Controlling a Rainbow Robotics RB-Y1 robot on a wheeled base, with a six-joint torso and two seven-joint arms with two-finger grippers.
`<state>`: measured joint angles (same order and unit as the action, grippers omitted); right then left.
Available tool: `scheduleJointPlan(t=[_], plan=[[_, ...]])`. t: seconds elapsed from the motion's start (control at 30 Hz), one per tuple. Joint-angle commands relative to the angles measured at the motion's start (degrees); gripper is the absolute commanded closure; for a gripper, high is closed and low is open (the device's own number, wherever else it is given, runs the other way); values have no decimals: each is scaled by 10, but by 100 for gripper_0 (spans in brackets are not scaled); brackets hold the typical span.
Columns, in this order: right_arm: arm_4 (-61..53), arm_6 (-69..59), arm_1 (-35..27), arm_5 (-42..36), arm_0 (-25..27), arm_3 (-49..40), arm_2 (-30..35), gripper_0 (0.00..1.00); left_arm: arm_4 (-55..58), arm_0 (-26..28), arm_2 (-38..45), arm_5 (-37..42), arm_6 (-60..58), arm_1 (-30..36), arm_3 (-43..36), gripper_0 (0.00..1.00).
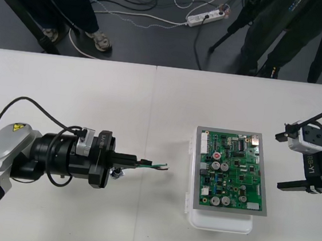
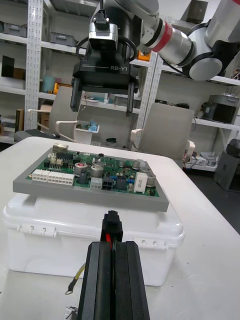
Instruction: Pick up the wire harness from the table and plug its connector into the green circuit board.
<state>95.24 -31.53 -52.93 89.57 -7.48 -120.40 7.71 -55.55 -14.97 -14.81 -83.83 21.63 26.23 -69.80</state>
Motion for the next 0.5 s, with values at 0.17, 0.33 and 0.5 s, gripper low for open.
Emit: scheduleJointPlan(t=[0.17, 0.33, 0.5], plan=[[57, -21, -24, 4, -17, -27, -9, 0, 13, -52, -27, -48, 62, -43, 78, 100], [95, -18, -24, 4, -17, -31, -18, 0, 13, -59, -36, -50, 73, -53, 99, 100], [145, -17, -24, 4, -17, -38, -48, 0, 11, -60, -41, -48, 82, -61, 101, 100]])
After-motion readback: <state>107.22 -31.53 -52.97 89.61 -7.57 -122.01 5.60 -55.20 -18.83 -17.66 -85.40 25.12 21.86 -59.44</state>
